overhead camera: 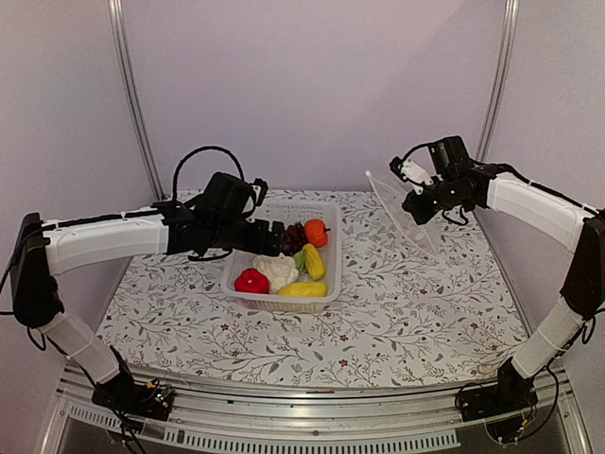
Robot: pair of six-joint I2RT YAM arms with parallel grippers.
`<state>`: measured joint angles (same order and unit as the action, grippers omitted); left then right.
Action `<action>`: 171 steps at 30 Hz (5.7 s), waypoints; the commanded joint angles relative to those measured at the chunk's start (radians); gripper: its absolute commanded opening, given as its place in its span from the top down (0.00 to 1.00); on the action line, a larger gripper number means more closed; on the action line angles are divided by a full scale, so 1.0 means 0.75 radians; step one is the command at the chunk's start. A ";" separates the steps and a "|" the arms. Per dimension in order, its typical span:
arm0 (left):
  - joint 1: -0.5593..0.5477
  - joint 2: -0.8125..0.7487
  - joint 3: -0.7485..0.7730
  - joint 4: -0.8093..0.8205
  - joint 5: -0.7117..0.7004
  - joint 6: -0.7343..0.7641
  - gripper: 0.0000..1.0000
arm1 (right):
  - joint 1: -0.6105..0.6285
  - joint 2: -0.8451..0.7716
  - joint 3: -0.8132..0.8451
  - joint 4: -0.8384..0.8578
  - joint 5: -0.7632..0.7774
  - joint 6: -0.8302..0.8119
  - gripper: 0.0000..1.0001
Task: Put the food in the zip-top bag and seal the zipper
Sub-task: Pick up the fake vegetable from the bin, then place the fake vegetable in the zipper food storage bag.
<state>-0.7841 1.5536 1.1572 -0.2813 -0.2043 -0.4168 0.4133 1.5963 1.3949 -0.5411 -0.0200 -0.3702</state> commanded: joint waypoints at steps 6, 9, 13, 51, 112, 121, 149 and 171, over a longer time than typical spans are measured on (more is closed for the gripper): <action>0.014 0.111 0.155 -0.161 -0.226 0.208 0.00 | 0.004 -0.002 -0.183 0.120 -0.321 0.003 1.00; 0.024 0.272 0.355 -0.395 -0.487 0.263 0.00 | 0.005 0.003 -0.206 0.125 -0.326 -0.004 1.00; 0.053 0.433 0.540 -0.519 -0.534 0.270 0.00 | 0.004 -0.030 -0.250 0.151 -0.335 -0.009 1.00; 0.189 1.117 1.162 -0.281 0.391 -0.249 0.25 | 0.003 -0.030 -0.362 0.261 -0.198 -0.061 1.00; 0.075 0.650 0.729 -0.008 0.304 -0.143 0.77 | 0.004 0.027 -0.369 0.263 -0.170 -0.061 1.00; -0.059 0.339 0.471 0.114 0.277 -0.059 0.77 | 0.005 -0.042 -0.275 0.173 -0.218 0.003 1.00; -0.440 0.512 0.237 1.210 0.427 -0.257 0.84 | 0.044 -0.037 0.133 -0.414 -0.399 0.133 1.00; -0.309 0.677 0.232 1.225 0.222 -0.746 0.94 | 0.045 -0.146 0.041 -0.364 -0.449 0.155 1.00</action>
<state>-1.0393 2.0315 1.3441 0.6231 0.0132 -0.8955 0.4442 1.5238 1.4460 -0.8219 -0.3183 -0.2707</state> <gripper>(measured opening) 0.451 0.007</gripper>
